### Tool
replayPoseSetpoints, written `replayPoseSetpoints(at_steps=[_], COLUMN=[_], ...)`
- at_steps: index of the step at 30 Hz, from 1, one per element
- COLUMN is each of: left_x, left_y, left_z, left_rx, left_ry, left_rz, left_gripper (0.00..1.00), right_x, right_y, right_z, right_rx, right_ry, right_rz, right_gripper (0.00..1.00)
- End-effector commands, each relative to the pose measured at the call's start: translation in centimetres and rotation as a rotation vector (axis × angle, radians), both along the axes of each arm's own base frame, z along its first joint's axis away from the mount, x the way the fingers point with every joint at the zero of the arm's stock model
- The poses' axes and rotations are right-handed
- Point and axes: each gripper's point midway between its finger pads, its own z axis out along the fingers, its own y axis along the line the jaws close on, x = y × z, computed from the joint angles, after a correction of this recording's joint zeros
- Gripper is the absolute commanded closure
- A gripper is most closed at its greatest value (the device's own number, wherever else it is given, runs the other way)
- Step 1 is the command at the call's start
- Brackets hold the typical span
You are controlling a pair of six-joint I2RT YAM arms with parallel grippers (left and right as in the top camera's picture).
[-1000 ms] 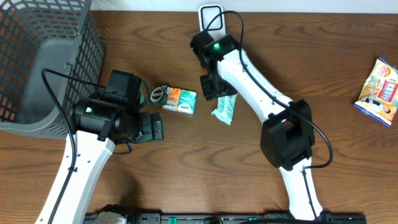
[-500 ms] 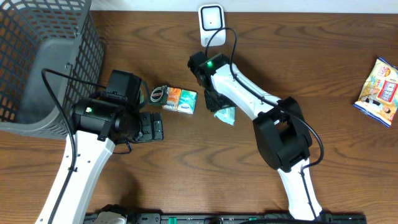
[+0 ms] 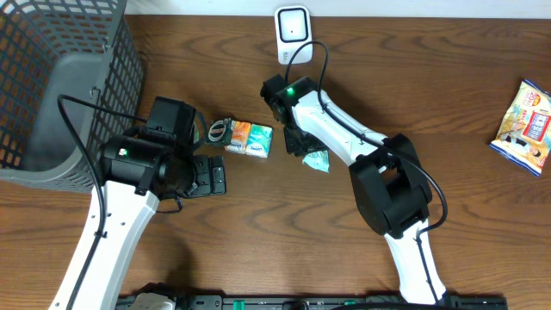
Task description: Scan the item barcode
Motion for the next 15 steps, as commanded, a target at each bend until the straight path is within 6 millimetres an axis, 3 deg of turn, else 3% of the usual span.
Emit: replayPoseSetpoints(at_steps=[1, 5, 9, 15], left_x=[-0.1, -0.1, -0.1, -0.1], left_y=[0.0, 0.0, 0.0, 0.0], left_z=[-0.2, -0.2, -0.2, -0.2], left_rx=[-0.008, -0.008, -0.008, -0.008], left_ry=[0.012, 0.012, 0.013, 0.013], left_rz=[0.010, 0.010, 0.010, 0.010], left_gripper=[0.02, 0.02, 0.02, 0.02], right_x=[-0.3, -0.8, -0.9, 0.2], right_y=[-0.7, -1.1, -1.3, 0.8], right_z=[-0.9, -2.1, -2.2, 0.4], right_rx=[-0.028, -0.033, -0.032, 0.127], right_ry=[0.001, 0.009, 0.018, 0.070], right_rz=[-0.008, -0.010, -0.016, 0.005], right_gripper=[0.61, 0.58, 0.70, 0.83])
